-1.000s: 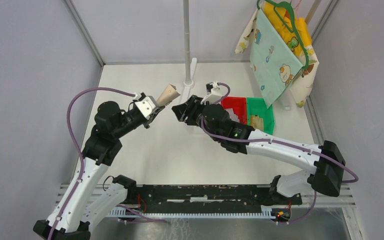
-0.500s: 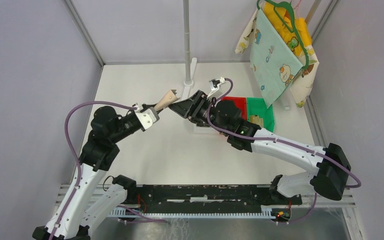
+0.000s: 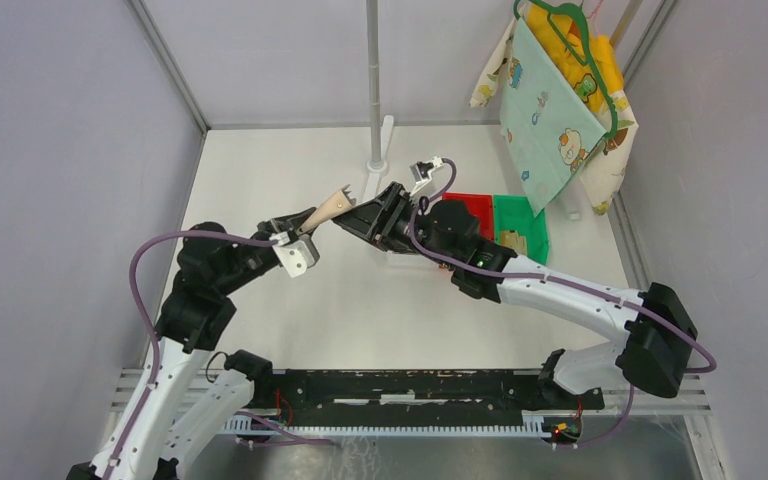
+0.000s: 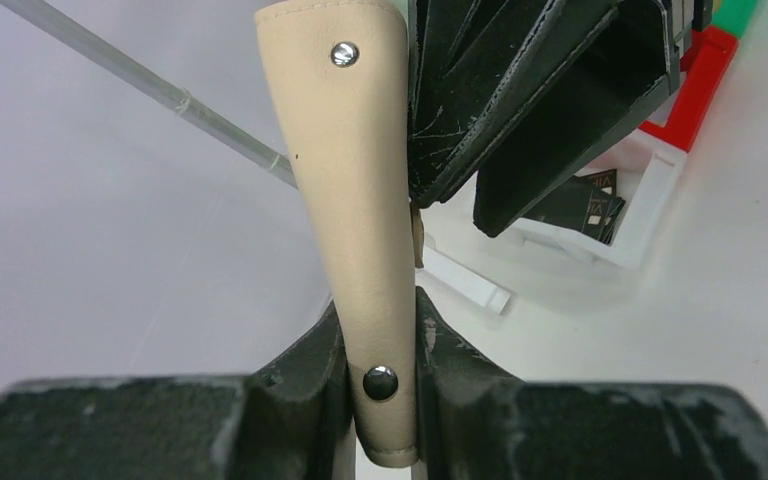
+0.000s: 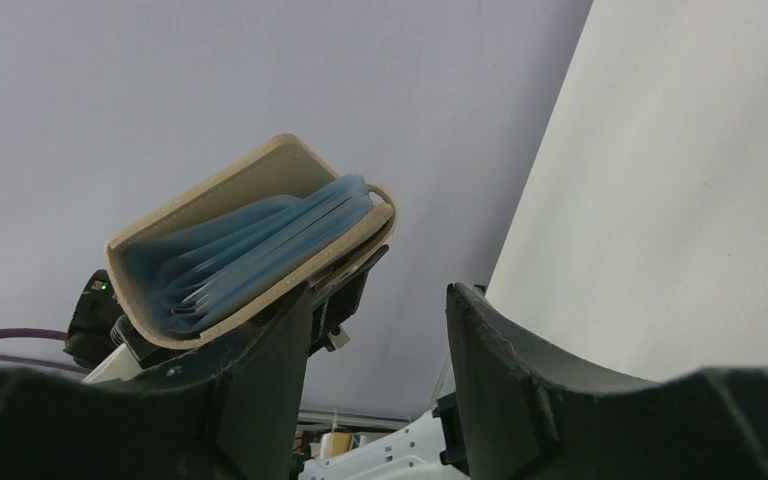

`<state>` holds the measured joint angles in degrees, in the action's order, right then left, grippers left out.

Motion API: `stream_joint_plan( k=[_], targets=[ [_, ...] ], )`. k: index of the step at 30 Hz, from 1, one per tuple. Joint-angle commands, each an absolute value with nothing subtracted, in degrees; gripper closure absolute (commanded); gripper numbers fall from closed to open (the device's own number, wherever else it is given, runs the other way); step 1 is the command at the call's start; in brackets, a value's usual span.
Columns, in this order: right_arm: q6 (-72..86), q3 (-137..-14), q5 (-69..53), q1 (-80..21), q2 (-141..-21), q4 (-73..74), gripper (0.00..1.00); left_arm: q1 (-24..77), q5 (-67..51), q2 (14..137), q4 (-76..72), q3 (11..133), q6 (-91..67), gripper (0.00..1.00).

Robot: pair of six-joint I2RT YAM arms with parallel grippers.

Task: Take the credit cards out of the card holder
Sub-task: Open the card holder.

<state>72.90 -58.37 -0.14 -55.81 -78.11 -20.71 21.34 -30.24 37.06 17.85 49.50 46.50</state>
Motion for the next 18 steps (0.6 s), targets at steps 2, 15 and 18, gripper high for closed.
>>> stream_joint_plan(
  k=[2,15,18],
  targets=[
    [77.89,-59.54,-2.81,-55.72,-79.72,-29.95,0.43,21.72,-34.01,35.88,19.46,47.84,54.42,0.98],
    [83.69,-56.19,-2.23,-55.53,-79.49,-35.33,0.49,21.74,-37.1,27.56,20.65,38.55,78.34,0.98],
    [85.27,-56.94,-1.9,-55.83,-80.89,-36.68,0.52,21.76,-38.05,26.03,20.65,37.27,82.47,0.98]
  ],
)
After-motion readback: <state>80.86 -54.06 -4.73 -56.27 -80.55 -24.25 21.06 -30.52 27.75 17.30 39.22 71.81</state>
